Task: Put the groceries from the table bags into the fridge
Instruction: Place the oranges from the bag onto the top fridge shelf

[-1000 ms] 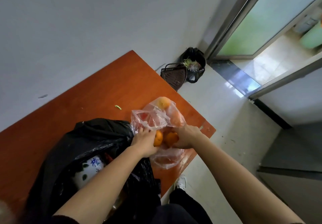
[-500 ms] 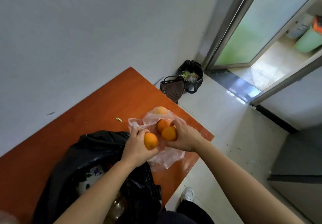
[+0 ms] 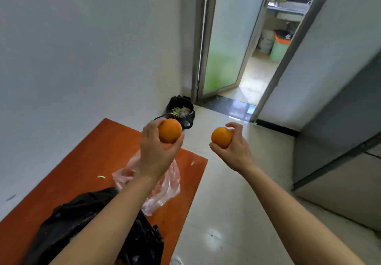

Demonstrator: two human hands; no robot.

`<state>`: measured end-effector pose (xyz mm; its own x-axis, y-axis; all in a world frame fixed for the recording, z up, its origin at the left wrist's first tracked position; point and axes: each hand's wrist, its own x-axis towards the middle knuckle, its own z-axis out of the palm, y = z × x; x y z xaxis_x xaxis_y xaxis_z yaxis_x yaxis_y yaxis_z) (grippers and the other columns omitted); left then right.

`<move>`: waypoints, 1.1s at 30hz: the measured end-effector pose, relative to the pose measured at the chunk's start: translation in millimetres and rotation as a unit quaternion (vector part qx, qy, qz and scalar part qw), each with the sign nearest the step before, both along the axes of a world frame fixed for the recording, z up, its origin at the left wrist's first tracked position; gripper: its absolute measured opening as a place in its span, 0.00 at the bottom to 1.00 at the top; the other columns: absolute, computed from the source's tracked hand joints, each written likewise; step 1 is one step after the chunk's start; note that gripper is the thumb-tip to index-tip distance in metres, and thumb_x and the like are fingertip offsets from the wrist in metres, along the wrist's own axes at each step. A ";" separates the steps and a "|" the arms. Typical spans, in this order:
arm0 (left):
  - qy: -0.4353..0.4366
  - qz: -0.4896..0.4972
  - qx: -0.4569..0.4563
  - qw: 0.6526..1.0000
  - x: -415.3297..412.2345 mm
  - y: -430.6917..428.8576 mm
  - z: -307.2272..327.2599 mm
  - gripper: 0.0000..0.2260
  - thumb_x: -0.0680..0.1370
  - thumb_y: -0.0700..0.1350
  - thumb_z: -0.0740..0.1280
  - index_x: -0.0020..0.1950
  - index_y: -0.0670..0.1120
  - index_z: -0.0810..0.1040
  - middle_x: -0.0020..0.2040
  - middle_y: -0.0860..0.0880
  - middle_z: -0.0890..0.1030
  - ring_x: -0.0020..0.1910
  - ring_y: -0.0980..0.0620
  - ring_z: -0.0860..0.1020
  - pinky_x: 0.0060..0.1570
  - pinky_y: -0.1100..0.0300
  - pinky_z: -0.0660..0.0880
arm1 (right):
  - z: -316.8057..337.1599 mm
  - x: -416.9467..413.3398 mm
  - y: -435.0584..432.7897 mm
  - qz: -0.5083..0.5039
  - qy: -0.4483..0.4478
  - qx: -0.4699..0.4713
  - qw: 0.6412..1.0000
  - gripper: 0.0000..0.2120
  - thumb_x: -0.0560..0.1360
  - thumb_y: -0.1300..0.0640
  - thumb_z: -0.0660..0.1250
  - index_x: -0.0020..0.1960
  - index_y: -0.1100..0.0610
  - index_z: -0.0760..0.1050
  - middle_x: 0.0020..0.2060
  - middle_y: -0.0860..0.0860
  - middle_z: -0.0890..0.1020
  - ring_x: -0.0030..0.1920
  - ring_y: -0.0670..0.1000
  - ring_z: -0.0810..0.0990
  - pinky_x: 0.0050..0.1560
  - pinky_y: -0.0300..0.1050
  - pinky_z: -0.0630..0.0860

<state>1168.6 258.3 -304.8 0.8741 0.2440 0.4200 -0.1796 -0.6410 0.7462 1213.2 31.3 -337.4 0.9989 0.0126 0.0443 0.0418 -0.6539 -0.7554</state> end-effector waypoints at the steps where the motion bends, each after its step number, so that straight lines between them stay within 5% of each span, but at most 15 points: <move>1: -0.013 -0.019 -0.010 1.000 3.1 -20.7 11.9 0.28 0.72 0.51 0.77 0.66 0.51 0.68 0.62 0.53 0.69 0.54 0.52 0.72 0.46 0.70 0.68 | 10.1 -5.1 -21.7 -0.019 -0.019 0.011 1.000 0.35 0.71 0.45 0.77 0.69 0.45 0.60 0.58 0.47 0.70 0.51 0.52 0.77 0.49 0.45 0.73; 5: -0.094 -0.106 -0.017 0.990 9.0 -114.4 54.3 0.26 0.74 0.49 0.76 0.68 0.53 0.67 0.62 0.57 0.68 0.56 0.59 0.70 0.51 0.68 0.71 | 47.6 -36.9 -118.4 -0.093 -0.100 0.030 0.990 0.34 0.70 0.42 0.77 0.71 0.43 0.66 0.61 0.44 0.72 0.54 0.48 0.76 0.51 0.42 0.72; 8: -0.169 -0.173 0.006 0.970 -5.8 -201.6 78.9 0.22 0.76 0.45 0.73 0.67 0.46 0.72 0.63 0.47 0.72 0.59 0.58 0.70 0.58 0.73 0.66 | 67.0 -80.4 -201.5 -0.146 -0.135 0.045 0.979 0.32 0.71 0.42 0.76 0.71 0.43 0.67 0.60 0.44 0.71 0.54 0.48 0.75 0.50 0.37 0.72; 11: -0.192 -0.239 0.014 0.952 -35.2 -296.8 93.2 0.19 0.79 0.49 0.68 0.69 0.52 0.70 0.68 0.42 0.68 0.63 0.57 0.67 0.62 0.71 0.66 | 83.9 -134.2 -290.9 -0.209 -0.156 0.049 0.964 0.30 0.71 0.44 0.76 0.69 0.46 0.68 0.59 0.46 0.70 0.53 0.48 0.74 0.46 0.29 0.67; 17: -0.222 -0.341 0.026 0.913 -99.3 -481.3 135.3 0.19 0.78 0.52 0.66 0.68 0.51 0.70 0.69 0.49 0.63 0.63 0.46 0.70 0.56 0.58 0.75 | 131.6 -226.8 -465.2 -0.311 -0.220 0.035 0.924 0.28 0.70 0.45 0.77 0.66 0.44 0.69 0.57 0.47 0.69 0.51 0.51 0.76 0.50 0.48 0.76; 22: -0.242 -0.373 0.080 0.892 -116.3 -602.7 173.6 0.29 0.73 0.50 0.76 0.68 0.57 0.64 0.70 0.44 0.60 0.61 0.50 0.66 0.51 0.60 0.74 | 173.9 -262.8 -572.5 -0.340 -0.267 0.020 0.901 0.29 0.73 0.48 0.74 0.69 0.44 0.64 0.59 0.47 0.65 0.49 0.46 0.74 0.46 0.40 0.73; 25: -0.233 -0.367 0.097 0.895 -112.9 -666.7 188.9 0.35 0.69 0.44 0.78 0.68 0.60 0.62 0.69 0.44 0.58 0.60 0.43 0.68 0.50 0.52 0.79 | 187.4 -269.7 -626.5 -0.342 -0.282 0.012 0.896 0.28 0.74 0.46 0.70 0.70 0.42 0.62 0.61 0.48 0.64 0.48 0.46 0.74 0.47 0.46 0.76; 29: -0.238 -0.382 0.067 0.890 -96.6 -742.0 191.5 0.35 0.68 0.42 0.76 0.68 0.56 0.61 0.65 0.48 0.58 0.55 0.46 0.68 0.47 0.51 0.75 | 194.4 -257.2 -695.5 -0.366 -0.301 0.012 0.881 0.29 0.75 0.46 0.69 0.71 0.41 0.60 0.62 0.47 0.62 0.50 0.47 0.74 0.54 0.52 0.77; 33: -0.245 -0.403 0.009 0.882 -61.7 -824.4 195.2 0.35 0.67 0.41 0.77 0.65 0.55 0.58 0.61 0.46 0.64 0.50 0.53 0.67 0.45 0.57 0.68 | 202.9 -220.3 -770.2 -0.390 -0.295 0.010 0.872 0.34 0.77 0.47 0.71 0.77 0.47 0.57 0.69 0.49 0.64 0.57 0.47 0.71 0.58 0.47 0.73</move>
<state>1106.9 -566.2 -109.6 0.4736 -0.3841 0.7926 -0.8800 -0.1692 0.4438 992.9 -738.9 -134.5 0.5058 -0.6679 0.5460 -0.0242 -0.6436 -0.7649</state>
